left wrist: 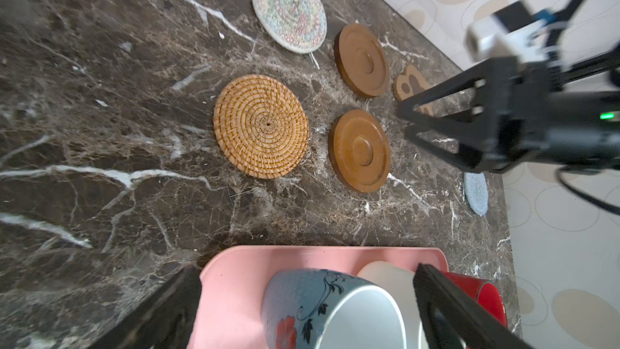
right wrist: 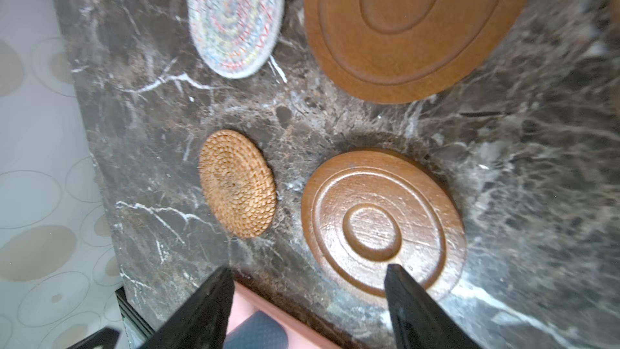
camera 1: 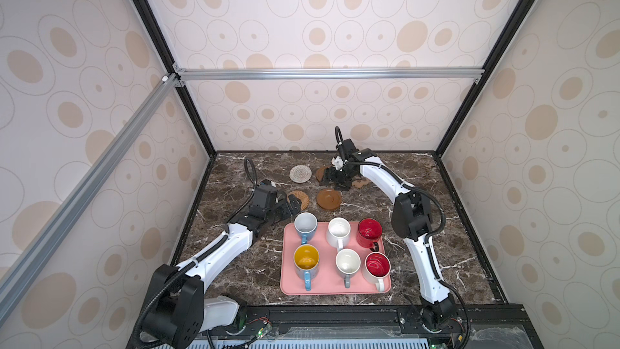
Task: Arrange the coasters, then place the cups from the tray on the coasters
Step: 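Lift the right gripper and move it over the light-blue woven coaster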
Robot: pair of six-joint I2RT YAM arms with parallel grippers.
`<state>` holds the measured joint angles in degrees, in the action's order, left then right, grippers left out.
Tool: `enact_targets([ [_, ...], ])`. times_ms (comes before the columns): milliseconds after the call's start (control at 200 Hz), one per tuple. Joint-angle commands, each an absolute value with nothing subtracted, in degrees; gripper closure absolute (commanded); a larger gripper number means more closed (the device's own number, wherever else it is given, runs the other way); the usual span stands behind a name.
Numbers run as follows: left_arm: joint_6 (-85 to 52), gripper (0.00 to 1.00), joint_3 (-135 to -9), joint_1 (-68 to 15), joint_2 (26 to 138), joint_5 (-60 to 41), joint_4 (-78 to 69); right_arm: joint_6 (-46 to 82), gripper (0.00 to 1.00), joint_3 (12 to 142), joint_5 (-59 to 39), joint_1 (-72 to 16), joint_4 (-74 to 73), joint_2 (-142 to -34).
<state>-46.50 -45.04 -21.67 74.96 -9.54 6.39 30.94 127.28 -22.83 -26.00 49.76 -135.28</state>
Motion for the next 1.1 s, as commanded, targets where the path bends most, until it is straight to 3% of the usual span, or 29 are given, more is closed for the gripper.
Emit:
enact_targets([
  [0,-45.82,0.0,-47.93,-20.42,78.57,-12.69,2.75,28.95,0.25,125.68,-23.64,-24.79,51.06,-128.98],
  [675,-42.81,0.0,-53.19,-13.49,97.17,-21.58,-3.91,28.98,0.24,93.73,-24.37,-16.26,43.3,-105.96],
  [1090,-42.8,0.0,-55.86,-13.53,103.68,-23.95,-5.8,29.79,0.24,85.36,-23.82,-12.26,41.58,-99.45],
])
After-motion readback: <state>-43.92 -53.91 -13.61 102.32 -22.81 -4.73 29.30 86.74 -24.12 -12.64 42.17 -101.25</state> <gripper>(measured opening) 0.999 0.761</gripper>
